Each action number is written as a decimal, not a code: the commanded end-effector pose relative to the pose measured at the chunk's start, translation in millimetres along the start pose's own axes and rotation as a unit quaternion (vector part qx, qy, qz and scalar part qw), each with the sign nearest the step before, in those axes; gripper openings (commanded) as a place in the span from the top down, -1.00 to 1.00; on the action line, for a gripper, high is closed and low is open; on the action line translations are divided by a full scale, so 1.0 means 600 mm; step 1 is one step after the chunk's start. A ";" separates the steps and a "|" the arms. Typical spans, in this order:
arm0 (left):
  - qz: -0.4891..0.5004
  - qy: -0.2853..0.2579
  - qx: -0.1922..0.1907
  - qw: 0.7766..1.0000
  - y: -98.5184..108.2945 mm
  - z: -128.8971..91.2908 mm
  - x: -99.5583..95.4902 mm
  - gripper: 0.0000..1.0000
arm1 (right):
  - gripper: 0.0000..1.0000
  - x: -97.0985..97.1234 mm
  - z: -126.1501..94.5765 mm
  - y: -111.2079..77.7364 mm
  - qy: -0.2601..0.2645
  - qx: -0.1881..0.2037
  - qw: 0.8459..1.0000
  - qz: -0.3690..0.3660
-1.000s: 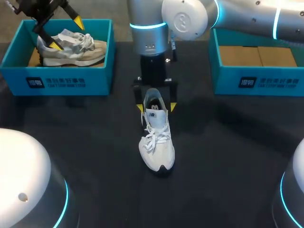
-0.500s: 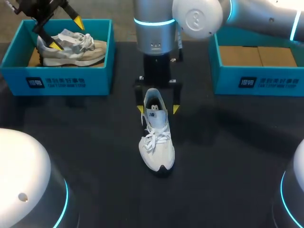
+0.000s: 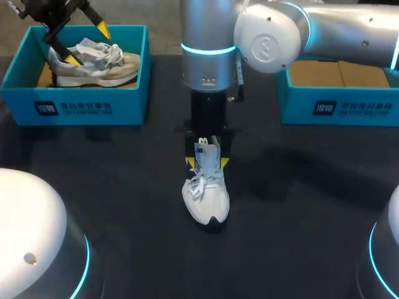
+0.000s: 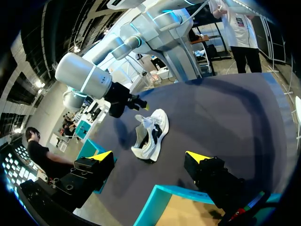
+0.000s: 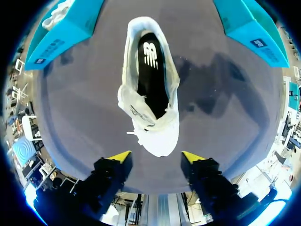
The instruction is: Take the shoe out of the shoebox, open the shoe tongue, remove and reinsert the insole, then place the shoe into the shoebox
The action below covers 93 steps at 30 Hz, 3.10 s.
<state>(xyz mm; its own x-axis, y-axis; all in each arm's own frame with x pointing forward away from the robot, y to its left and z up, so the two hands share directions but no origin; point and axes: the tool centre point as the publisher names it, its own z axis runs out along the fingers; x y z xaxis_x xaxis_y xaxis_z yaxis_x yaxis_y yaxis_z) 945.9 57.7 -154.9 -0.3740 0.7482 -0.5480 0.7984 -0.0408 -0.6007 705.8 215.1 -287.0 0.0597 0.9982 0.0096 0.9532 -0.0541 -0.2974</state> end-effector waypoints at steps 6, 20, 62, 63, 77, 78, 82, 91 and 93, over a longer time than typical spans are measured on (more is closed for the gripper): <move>0.000 0.002 -0.001 1.000 -0.001 -0.001 0.000 -1.00 | -0.20 0.010 0.018 0.009 0.003 0.006 1.000 -0.010; 0.000 0.002 -0.001 1.000 -0.001 -0.001 0.000 -1.00 | -0.19 0.037 0.037 0.060 -0.011 0.007 0.999 -0.047; 0.000 0.002 -0.001 1.000 -0.001 -0.001 0.000 -1.00 | 0.16 0.035 0.033 0.080 -0.028 -0.004 0.998 -0.052; 0.000 0.002 -0.001 1.000 -0.001 -0.001 0.000 -1.00 | 0.16 0.036 0.035 0.084 -0.031 -0.002 0.998 -0.051; 0.000 0.002 -0.001 1.000 -0.001 -0.001 0.000 -1.00 | 0.11 0.018 0.019 0.090 -0.043 -0.009 0.998 -0.048; 0.000 0.002 -0.001 1.000 -0.001 -0.001 0.000 -1.00 | 0.12 0.018 0.014 0.087 -0.041 -0.012 0.998 -0.049; 0.000 0.002 -0.001 1.000 -0.001 -0.001 0.000 -1.00 | 0.12 0.023 0.003 0.086 -0.045 -0.029 0.997 -0.055; 0.000 0.002 -0.001 1.000 -0.001 -0.001 0.000 -1.00 | 0.22 0.030 0.025 0.140 -0.067 -0.016 0.996 -0.053; 0.000 0.002 -0.001 1.000 -0.001 -0.001 0.000 -1.00 | 0.22 0.029 0.028 0.149 -0.068 -0.010 0.996 -0.052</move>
<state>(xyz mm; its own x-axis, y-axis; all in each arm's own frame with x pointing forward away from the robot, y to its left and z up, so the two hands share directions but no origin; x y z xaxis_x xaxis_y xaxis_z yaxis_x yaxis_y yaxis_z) 945.9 57.7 -154.8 -0.3738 0.7483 -0.5481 0.7986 -0.0409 -0.6005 777.1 220.7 -321.4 -0.0740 0.9937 -0.0842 0.9669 0.0508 -0.2502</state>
